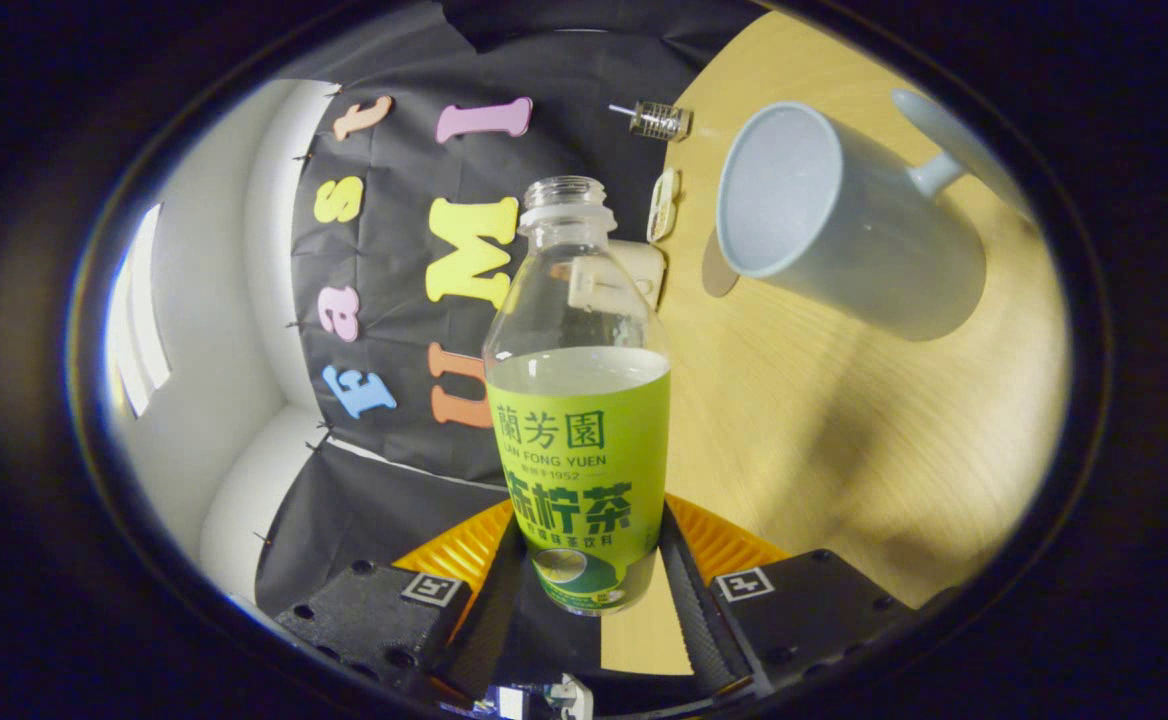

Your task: Take the bottle from table, then pour the juice into the cup, finally place the bottle on the coaster

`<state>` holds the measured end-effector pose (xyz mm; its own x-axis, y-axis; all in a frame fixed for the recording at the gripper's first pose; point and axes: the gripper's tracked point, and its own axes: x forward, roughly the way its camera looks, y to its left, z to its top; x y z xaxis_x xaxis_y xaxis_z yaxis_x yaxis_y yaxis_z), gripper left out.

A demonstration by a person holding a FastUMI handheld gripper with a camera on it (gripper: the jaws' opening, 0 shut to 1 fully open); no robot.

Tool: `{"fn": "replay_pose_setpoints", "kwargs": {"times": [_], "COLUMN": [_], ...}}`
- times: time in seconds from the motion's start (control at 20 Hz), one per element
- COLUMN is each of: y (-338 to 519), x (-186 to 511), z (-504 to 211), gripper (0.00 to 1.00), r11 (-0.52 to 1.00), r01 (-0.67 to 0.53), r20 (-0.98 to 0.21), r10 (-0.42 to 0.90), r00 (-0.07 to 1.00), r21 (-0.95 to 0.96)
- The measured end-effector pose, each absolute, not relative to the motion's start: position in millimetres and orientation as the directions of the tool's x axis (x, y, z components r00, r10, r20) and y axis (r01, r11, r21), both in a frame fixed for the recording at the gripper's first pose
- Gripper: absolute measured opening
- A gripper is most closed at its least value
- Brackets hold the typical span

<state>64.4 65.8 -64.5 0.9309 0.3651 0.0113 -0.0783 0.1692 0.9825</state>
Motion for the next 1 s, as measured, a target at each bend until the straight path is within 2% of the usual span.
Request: {"fn": "replay_pose_setpoints", "kwargs": {"times": [0.2,0.4,0.8,1.0], "y": [70,63,70,65], "x": [65,63,62,54], "z": [-64,-45,-55,-42], "gripper": [0.77,0.77,0.77,0.77], "r11": [0.106,-0.009,-0.128,-0.201], "r01": [-0.074,-0.141,-0.068,-0.084], "r20": [0.03,0.135,0.115,0.161], "r10": [0.368,0.345,0.412,0.406], "r00": [0.93,0.929,0.904,0.899], "r21": [0.992,0.99,0.989,0.976]}}
